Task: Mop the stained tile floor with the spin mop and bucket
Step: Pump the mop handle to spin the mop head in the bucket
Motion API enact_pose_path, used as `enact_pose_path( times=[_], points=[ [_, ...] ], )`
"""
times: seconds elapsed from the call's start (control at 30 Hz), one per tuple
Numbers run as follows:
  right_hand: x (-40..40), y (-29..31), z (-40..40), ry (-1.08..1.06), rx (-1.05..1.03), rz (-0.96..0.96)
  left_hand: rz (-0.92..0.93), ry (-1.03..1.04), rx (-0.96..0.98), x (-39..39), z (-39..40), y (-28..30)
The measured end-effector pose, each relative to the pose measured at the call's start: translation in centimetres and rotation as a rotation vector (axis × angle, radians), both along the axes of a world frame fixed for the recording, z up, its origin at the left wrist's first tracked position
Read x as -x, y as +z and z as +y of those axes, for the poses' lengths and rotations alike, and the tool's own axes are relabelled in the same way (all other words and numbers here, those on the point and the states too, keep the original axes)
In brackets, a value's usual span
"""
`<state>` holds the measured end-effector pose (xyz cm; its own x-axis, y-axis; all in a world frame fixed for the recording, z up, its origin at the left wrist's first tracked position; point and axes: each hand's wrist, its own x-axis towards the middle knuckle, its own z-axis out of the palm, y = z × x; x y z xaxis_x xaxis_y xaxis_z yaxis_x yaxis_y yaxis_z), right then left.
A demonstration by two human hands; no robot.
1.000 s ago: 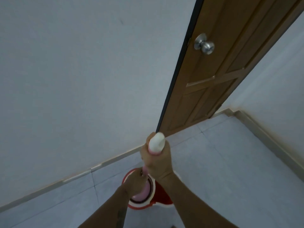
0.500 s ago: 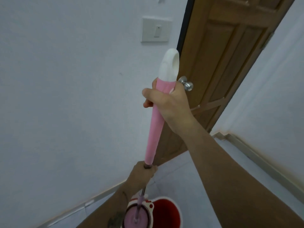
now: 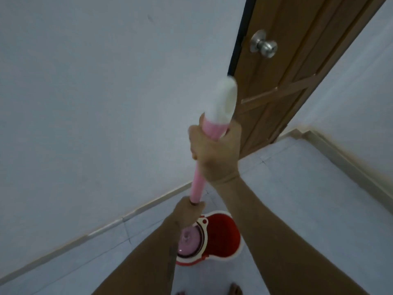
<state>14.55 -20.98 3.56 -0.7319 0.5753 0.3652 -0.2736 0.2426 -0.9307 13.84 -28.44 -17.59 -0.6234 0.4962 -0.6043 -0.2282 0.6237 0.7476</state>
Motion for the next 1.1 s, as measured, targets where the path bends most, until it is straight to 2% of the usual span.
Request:
enact_pose_path(
  times=[0.07,0.17,0.23,0.3,0.53,0.77,1.1],
  points=[
    [-1.5,-3.8,-2.0,0.029,-0.021,-0.033,-0.002,-0.058,0.074,-0.9,-2.2,-1.4],
    [-3.9,-7.7,-2.8,0.021,0.042,-0.261,-0.043,-0.125,0.129,-2.2,-4.0,-3.1],
    [-4.7,-7.8,-1.9,0.046,0.108,-0.380,0.006,-0.160,0.145,-2.8,-4.4,-4.5],
    [-4.6,-6.3,-1.1,0.089,0.105,-0.411,0.069,-0.137,0.139,-3.2,-4.0,-5.3],
    [-4.7,2.1,0.8,0.138,0.003,-0.298,0.136,0.083,-0.015,-3.5,-1.7,1.6],
    [-4.9,6.9,2.2,0.152,-0.003,-0.217,0.206,0.092,-0.103,-3.0,0.4,4.8],
    [-4.2,10.0,3.2,0.131,0.004,-0.164,0.243,0.100,-0.157,-2.6,1.7,6.2]
  ],
)
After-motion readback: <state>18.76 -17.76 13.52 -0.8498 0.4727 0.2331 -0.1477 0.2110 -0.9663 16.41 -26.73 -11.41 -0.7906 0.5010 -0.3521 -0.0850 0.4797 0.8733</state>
